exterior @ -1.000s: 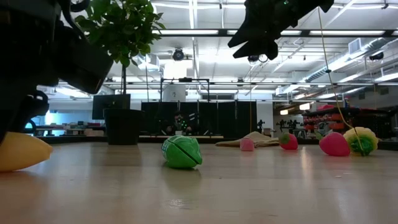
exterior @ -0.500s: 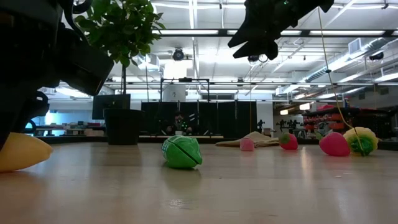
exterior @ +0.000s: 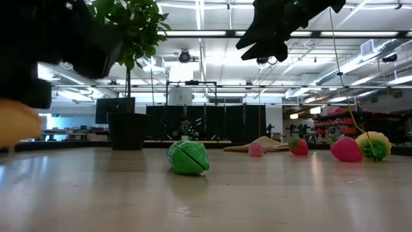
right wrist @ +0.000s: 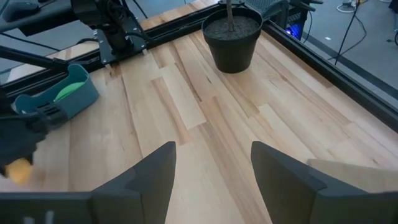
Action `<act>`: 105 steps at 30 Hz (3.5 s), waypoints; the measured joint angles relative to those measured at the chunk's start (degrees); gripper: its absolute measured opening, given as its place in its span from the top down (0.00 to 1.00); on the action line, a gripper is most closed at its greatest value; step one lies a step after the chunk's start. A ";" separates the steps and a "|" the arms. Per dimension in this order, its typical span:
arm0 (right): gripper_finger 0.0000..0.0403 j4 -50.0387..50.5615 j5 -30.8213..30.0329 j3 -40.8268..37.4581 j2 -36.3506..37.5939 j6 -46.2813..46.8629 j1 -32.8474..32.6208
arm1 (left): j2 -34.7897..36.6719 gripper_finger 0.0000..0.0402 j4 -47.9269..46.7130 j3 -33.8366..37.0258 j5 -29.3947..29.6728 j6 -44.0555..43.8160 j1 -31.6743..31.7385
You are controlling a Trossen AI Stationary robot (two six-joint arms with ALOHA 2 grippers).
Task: Pick and placing Produce into tupperware
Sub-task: Put the yellow banana into the blue bin, then put the green pea into the blue bin
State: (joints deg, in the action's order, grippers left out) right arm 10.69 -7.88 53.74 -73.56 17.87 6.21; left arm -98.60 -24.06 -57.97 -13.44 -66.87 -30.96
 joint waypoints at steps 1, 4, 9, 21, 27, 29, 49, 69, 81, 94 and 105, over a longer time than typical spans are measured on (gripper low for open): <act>0.45 0.01 0.00 0.00 0.00 0.02 0.00 | 0.09 0.62 -1.10 -0.94 -0.53 0.37 0.00; 0.45 0.01 -0.02 0.00 0.00 0.00 0.01 | 0.21 0.63 -8.18 -4.76 -0.79 0.21 -0.02; 0.45 0.05 -0.01 0.00 0.00 -0.01 -0.01 | 0.34 0.63 -29.95 -13.34 -0.61 1.55 -0.87; 0.45 0.05 -0.02 0.00 0.00 -0.02 0.00 | 0.43 0.63 -59.25 -23.15 3.81 -3.42 -7.59; 0.45 0.04 -0.01 0.00 0.00 0.04 0.00 | 0.45 0.60 -57.59 -18.61 3.77 -7.63 -12.22; 0.45 0.05 -0.02 0.00 0.00 0.09 -0.01 | 0.45 0.62 -55.32 -16.33 3.91 -8.86 -13.10; 0.45 0.02 0.00 0.00 0.00 0.55 0.00 | 0.43 0.54 -38.14 -5.34 5.43 2.12 -6.03; 0.45 0.01 -0.02 0.00 0.00 0.00 -0.01 | 0.43 0.47 -55.35 -20.86 -1.41 5.00 1.02; 0.45 0.87 5.07 0.00 0.00 2.51 -0.97 | 0.47 0.51 -59.67 -42.01 32.27 14.02 9.01; 0.45 10.96 5.33 -0.02 0.00 7.85 -16.06 | 0.12 0.53 -47.91 -38.23 31.94 54.42 17.25; 0.46 15.22 1.80 -0.02 0.00 16.81 -21.66 | 0.05 0.53 -35.63 -22.15 26.78 79.20 16.98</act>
State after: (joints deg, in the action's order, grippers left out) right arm 25.91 -6.08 53.71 -73.56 34.67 -15.45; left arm -98.54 -59.69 -80.11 13.34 12.33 -13.98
